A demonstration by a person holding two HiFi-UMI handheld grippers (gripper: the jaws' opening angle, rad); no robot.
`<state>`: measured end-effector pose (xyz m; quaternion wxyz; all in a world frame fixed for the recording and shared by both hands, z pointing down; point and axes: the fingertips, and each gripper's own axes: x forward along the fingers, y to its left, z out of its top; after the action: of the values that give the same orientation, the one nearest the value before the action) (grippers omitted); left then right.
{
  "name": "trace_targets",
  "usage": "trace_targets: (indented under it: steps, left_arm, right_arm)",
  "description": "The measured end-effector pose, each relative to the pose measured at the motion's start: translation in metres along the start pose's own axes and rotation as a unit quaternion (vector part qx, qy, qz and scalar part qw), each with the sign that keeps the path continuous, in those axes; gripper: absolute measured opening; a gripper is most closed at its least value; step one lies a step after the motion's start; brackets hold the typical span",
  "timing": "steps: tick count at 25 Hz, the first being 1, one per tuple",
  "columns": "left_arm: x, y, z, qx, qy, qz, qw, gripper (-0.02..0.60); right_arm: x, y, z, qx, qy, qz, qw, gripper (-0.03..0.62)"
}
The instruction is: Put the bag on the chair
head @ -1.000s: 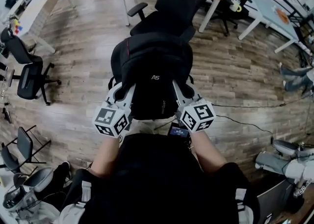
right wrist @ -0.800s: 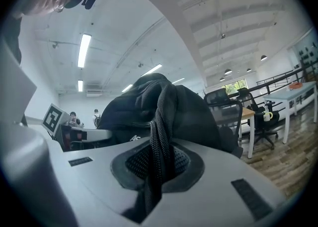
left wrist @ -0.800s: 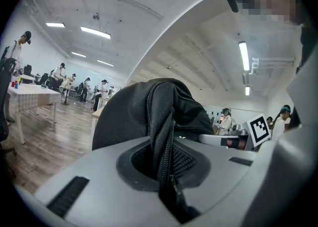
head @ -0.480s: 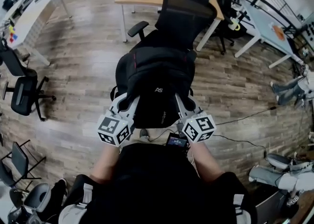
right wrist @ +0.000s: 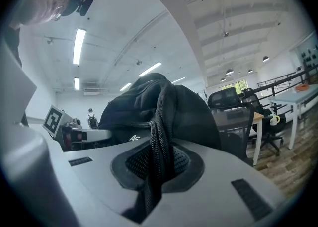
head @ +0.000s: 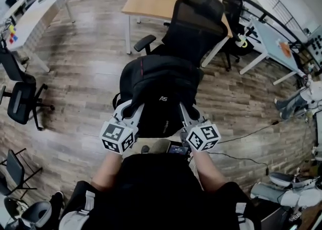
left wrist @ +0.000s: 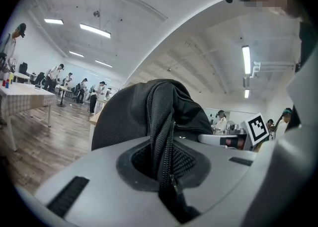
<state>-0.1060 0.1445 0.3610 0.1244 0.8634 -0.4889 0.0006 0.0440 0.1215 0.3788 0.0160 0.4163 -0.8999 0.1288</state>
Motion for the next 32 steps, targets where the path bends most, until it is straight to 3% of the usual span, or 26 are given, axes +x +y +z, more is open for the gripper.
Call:
trace_targets:
  steps: [14, 32]
  left_arm:
    - [0.048, 0.076, 0.024, 0.008, 0.013, 0.022, 0.9996, 0.029]
    - [0.19, 0.2, 0.074, 0.031, 0.039, 0.036, 0.9981, 0.029]
  right_arm:
    - [0.097, -0.024, 0.016, 0.016, -0.009, 0.034, 0.999, 0.029]
    - [0.265, -0.115, 0.061, 0.044, -0.019, 0.049, 0.998, 0.029]
